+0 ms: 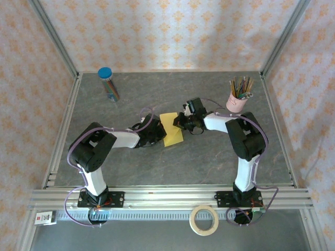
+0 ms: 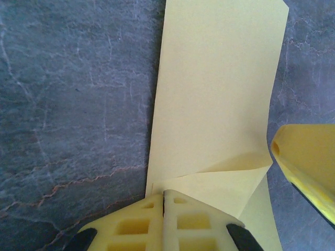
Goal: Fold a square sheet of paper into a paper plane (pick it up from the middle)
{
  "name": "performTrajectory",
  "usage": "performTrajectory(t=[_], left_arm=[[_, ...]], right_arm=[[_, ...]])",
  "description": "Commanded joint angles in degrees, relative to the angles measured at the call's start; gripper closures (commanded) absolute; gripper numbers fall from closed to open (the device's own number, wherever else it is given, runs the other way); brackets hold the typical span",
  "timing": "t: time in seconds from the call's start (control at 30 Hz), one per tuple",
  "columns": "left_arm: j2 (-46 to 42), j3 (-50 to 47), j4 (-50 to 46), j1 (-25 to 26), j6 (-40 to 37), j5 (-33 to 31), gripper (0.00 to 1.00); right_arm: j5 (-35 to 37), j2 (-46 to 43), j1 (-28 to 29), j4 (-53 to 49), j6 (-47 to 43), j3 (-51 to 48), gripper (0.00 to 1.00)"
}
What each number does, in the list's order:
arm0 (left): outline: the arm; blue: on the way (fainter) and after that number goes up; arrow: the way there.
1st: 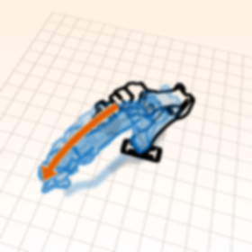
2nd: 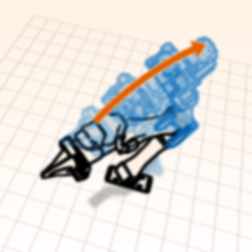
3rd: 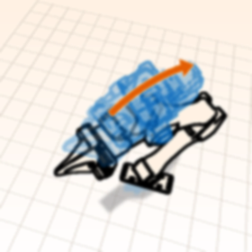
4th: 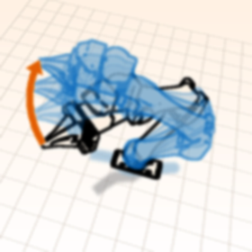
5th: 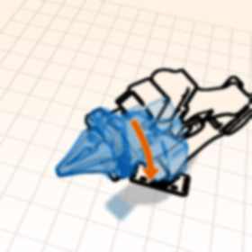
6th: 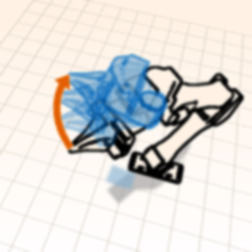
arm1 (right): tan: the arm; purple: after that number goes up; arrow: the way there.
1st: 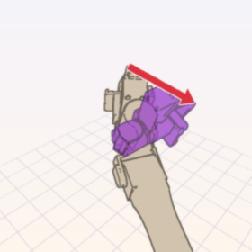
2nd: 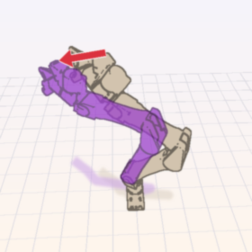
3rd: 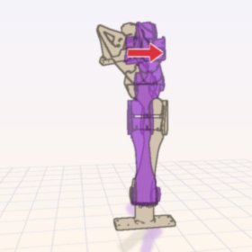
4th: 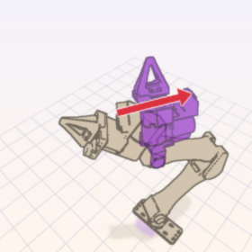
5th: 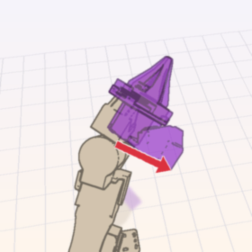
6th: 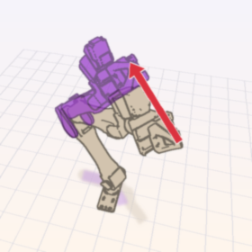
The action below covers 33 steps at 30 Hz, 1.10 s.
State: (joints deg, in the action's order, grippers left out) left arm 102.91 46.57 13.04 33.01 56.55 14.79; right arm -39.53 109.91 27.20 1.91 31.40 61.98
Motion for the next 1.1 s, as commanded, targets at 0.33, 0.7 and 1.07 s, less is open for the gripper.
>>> performTrajectory(t=[0.33, 0.7, 1.07], left_arm=[[3.7, -1.1, -6.9, -0.1, -1.4, -0.6, 1.0], [3.0, -1.0, -6.6, -0.4, -3.9, -0.2, 1.0], [3.9, 1.2, -7.0, -0.7, -9.1, 3.1, 1.0]], right_arm=[[3.1, 2.6, -2.0, -1.3, -2.0, -1.7, 0.95], [0.4, -4.7, -3.5, 4.9, -1.4, -4.7, 0.93], [-4.0, -3.6, 0.0, 2.0, -3.2, -4.2, 0.92]])
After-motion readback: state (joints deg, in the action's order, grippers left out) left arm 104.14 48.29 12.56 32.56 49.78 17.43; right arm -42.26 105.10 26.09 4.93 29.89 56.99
